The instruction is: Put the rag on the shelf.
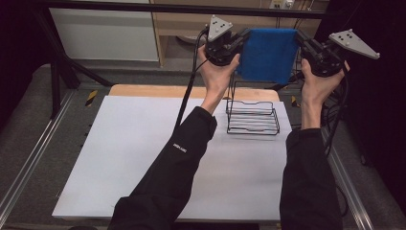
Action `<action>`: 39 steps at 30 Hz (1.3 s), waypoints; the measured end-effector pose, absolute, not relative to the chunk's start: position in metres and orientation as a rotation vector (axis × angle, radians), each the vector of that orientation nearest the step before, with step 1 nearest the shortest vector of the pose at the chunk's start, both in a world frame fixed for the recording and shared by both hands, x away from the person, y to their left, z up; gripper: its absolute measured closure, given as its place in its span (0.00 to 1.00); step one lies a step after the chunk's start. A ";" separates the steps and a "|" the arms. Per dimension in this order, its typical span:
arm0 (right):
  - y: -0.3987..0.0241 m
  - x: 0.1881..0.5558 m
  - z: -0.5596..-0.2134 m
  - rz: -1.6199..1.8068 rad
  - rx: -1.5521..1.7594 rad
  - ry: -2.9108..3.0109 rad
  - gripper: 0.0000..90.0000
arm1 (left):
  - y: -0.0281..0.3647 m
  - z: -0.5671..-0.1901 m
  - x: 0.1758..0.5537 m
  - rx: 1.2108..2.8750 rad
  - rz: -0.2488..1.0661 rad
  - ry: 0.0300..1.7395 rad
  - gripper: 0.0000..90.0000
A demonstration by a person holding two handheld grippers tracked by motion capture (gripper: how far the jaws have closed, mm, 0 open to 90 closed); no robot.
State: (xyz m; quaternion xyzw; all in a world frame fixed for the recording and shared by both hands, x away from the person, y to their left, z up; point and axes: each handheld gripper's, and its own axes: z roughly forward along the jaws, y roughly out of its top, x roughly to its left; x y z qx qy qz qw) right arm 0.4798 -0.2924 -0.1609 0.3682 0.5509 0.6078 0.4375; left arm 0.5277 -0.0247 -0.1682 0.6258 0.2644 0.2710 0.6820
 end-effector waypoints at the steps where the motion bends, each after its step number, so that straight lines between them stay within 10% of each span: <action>1: -0.293 0.481 -0.162 1.511 0.911 1.369 0.96 | -0.025 -0.169 0.528 1.405 0.624 0.588 0.95; 39: -0.315 0.462 -0.217 1.479 0.981 1.530 0.96 | -0.028 -0.221 0.512 1.558 0.510 0.540 0.95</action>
